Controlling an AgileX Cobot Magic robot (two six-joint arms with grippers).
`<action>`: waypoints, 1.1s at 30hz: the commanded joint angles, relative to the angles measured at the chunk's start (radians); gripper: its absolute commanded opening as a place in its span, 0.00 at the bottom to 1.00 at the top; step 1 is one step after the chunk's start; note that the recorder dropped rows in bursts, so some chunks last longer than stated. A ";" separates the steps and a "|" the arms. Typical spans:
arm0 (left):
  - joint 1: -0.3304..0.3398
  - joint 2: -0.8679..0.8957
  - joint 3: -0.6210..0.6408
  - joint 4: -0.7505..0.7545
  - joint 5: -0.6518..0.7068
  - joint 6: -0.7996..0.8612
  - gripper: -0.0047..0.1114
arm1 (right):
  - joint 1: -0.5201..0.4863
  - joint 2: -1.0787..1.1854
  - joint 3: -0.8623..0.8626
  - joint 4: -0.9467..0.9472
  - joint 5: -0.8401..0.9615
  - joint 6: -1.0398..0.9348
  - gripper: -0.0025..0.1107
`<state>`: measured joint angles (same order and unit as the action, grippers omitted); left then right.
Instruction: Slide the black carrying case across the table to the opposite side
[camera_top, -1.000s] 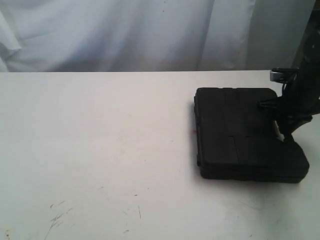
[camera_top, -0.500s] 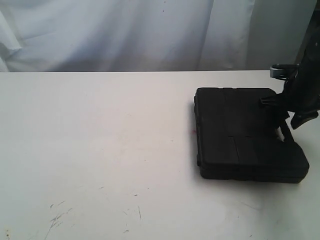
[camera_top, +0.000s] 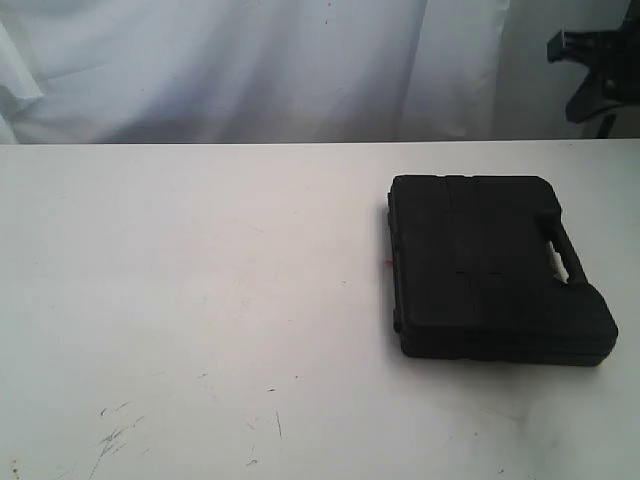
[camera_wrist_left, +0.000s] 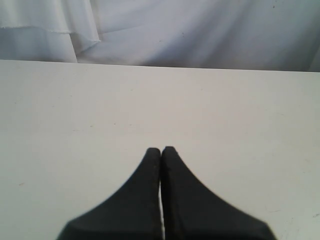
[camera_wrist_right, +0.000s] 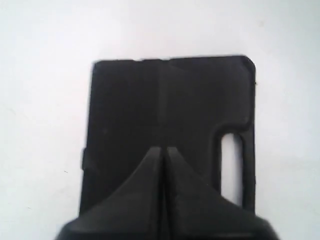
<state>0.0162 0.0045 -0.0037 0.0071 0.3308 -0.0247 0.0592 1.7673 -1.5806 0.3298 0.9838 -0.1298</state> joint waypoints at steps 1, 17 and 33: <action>0.003 -0.005 0.004 0.002 -0.014 0.000 0.04 | 0.000 -0.191 0.145 0.130 -0.147 -0.101 0.02; 0.003 -0.005 0.004 0.002 -0.014 0.000 0.04 | 0.000 -0.952 0.754 0.360 -0.338 -0.230 0.02; 0.003 -0.005 0.004 0.002 -0.014 0.000 0.04 | 0.025 -1.285 0.803 0.121 -0.405 -0.234 0.02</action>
<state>0.0162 0.0045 -0.0037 0.0071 0.3308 -0.0247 0.0621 0.5233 -0.8077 0.4722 0.5689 -0.3668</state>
